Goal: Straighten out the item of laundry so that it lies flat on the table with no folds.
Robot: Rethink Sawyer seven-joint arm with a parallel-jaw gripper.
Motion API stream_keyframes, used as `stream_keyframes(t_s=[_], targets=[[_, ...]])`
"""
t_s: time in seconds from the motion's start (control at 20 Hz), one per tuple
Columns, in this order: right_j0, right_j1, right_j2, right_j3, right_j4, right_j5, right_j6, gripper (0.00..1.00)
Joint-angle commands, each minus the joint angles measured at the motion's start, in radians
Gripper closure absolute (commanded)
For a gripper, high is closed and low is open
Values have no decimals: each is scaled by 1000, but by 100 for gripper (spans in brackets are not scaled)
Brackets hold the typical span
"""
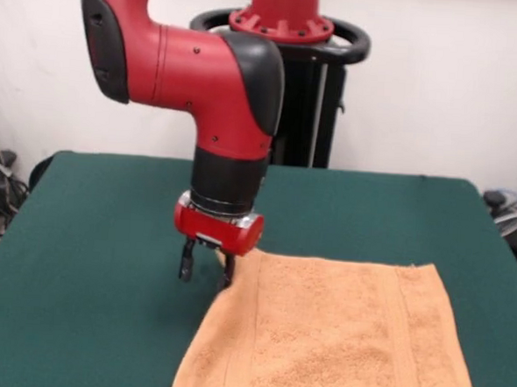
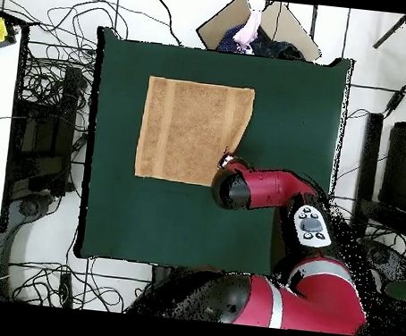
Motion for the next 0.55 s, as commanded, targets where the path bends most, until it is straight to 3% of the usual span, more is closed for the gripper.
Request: stream_keyframes(t_s=[0.05,0.55], targets=[[-11,-50,151,31,-55,109,-190,0],[-25,-54,185,6,-34,186,-222,0]])
